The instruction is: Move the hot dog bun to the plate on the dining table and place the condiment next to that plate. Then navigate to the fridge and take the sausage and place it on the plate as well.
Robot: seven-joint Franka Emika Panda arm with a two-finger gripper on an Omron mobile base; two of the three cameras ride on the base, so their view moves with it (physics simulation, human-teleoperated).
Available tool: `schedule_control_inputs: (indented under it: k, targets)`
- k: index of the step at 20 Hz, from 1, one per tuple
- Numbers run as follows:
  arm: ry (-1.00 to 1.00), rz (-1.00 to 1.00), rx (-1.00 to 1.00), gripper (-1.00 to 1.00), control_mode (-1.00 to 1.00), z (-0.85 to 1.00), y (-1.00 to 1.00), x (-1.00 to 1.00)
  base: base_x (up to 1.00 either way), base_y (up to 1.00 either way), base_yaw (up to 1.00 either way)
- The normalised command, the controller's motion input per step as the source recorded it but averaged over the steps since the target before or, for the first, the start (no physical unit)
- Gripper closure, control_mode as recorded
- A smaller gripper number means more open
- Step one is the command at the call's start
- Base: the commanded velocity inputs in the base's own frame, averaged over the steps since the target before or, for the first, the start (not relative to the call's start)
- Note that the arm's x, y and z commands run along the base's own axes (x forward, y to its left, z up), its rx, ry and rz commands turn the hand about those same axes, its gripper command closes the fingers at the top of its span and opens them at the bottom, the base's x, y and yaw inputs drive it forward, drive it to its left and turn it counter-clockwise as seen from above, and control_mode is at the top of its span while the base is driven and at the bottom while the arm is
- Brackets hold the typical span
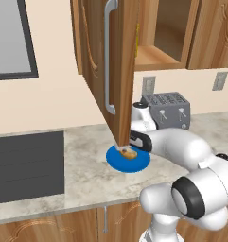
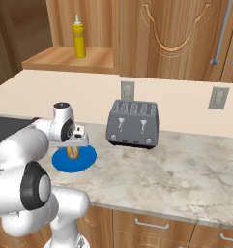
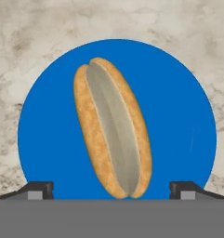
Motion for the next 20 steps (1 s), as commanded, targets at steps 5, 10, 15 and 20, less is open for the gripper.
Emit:
schedule_control_inputs:
  k: [5,10,15,20]
  targets:
    - [0.04,0.00,0.00,-1.00,-1.00,-0.36,0.00,0.11,0.00,0.00,0.00]
    - [0.05,0.00,0.00,-1.00,-1.00,-0.35,0.00,0.03,0.00,0.00,0.00]
    - [0.01,0.00,0.00,1.00,-1.00,-0.12,0.02,-0.01,0.00,0.00,0.00]
    - [-0.18,0.00,0.01,1.00,-1.00,0.71,0.00,-0.26,0.00,0.00,0.00]
